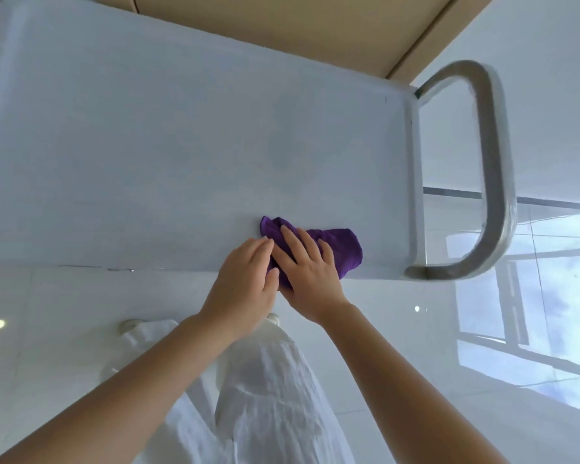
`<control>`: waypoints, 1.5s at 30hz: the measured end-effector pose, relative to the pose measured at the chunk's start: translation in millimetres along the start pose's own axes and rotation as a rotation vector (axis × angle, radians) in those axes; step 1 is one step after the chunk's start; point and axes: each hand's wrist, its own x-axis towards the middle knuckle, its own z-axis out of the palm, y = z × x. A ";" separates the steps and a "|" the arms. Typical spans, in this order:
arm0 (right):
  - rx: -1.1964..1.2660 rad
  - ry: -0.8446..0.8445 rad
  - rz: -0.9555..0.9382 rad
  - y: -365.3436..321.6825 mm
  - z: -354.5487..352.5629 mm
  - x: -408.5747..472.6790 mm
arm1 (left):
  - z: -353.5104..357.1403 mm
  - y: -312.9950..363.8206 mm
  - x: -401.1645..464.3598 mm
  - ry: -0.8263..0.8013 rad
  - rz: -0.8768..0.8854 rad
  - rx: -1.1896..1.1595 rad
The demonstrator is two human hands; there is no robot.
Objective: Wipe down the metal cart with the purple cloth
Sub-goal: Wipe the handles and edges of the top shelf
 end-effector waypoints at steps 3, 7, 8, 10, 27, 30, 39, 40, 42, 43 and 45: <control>0.019 0.018 0.011 28.5 -2.5 -14.7 | 22.2 25.3 8.6 -0.023 0.018 0.006; 0.046 0.004 0.051 55.0 -7.3 -29.2 | 42.8 53.4 17.8 -0.056 0.031 0.012; 0.044 -0.002 0.065 61.2 -7.4 -33.1 | 46.4 58.9 19.8 -0.068 0.029 0.010; 0.040 -0.017 0.113 73.4 -7.5 -41.9 | 53.5 67.7 24.5 -0.090 0.043 0.008; 0.602 0.580 0.569 108.1 -93.7 -113.1 | 61.0 117.2 68.4 -0.361 0.124 -0.128; 0.547 0.827 0.575 124.5 -128.4 -128.3 | 76.4 139.4 72.3 -0.382 0.098 -0.189; 0.841 0.282 0.426 195.6 -107.1 -112.4 | 144.7 198.2 93.5 -0.121 -0.119 -0.672; 0.921 0.292 0.443 201.0 -106.2 -112.0 | 149.1 201.3 93.3 -0.111 -0.156 -0.734; 1.055 0.345 0.506 209.7 -104.1 -112.6 | 154.6 208.5 89.9 -0.065 -0.196 -0.741; 1.083 0.382 0.541 212.1 -101.9 -113.2 | 156.4 212.3 87.5 -0.005 -0.205 -0.705; 1.092 0.421 0.586 214.3 -95.7 -114.6 | 158.9 217.2 84.8 0.147 -0.220 -0.624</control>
